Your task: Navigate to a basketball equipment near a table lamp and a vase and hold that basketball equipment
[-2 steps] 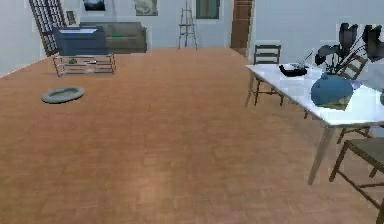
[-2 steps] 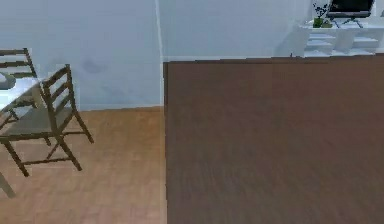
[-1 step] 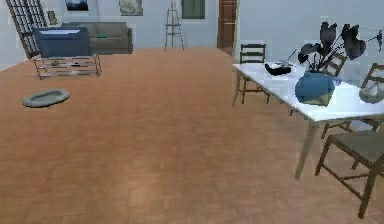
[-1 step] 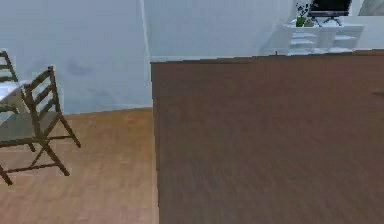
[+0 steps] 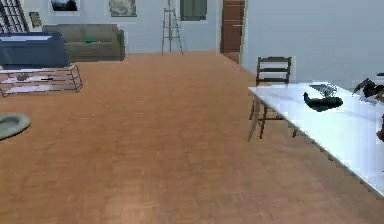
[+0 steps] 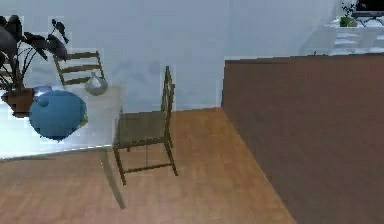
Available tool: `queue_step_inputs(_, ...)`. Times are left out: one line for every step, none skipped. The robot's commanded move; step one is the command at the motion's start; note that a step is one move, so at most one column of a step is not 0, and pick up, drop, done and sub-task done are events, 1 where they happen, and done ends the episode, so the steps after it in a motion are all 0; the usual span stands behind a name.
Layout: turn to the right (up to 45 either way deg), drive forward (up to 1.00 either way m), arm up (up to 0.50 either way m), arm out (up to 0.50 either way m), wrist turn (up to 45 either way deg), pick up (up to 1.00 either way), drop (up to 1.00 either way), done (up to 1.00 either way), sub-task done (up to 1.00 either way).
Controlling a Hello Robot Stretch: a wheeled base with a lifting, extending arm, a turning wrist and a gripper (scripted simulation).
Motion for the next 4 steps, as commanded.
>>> queue_step_inputs(0.0, 1.0, 0.0, 0.0, 0.0, 0.0, 0.0, 0.0, 0.0)
queue_step_inputs(0.0, 1.0, 0.0, 0.0, 0.0, 0.0, 0.0, 0.0, 0.0)
queue_step_inputs(0.0, 0.3, 0.0, 0.0, 0.0, 0.0, 0.0, 0.0, 0.0)
queue_step_inputs(12.0, 0.0, 0.0, 0.0, 0.0, 0.0, 0.0, 0.0, 0.0)
